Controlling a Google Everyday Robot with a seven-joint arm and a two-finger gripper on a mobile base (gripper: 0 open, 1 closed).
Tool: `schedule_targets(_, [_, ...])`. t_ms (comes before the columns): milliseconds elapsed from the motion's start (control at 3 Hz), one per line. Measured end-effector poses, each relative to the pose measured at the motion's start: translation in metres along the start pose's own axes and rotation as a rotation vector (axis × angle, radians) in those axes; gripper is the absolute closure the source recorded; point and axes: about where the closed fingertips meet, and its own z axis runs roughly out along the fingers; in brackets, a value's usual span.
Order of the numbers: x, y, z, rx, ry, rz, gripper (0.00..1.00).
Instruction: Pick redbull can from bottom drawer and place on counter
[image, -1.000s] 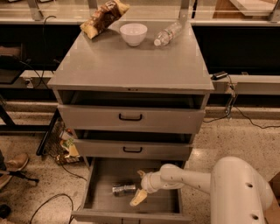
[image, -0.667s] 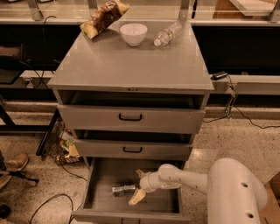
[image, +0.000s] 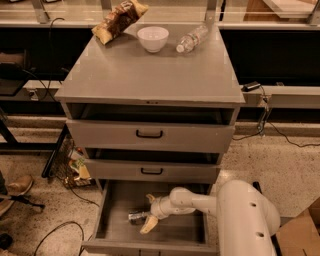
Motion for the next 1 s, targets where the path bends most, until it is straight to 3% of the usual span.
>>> schedule_targets(333, [0.001, -0.007, 0.021, -0.014, 0.004, -0.02, 0.0])
schedule_targets(1000, [0.015, -0.009, 0.055, -0.06, 0.03, -0.018, 0.42])
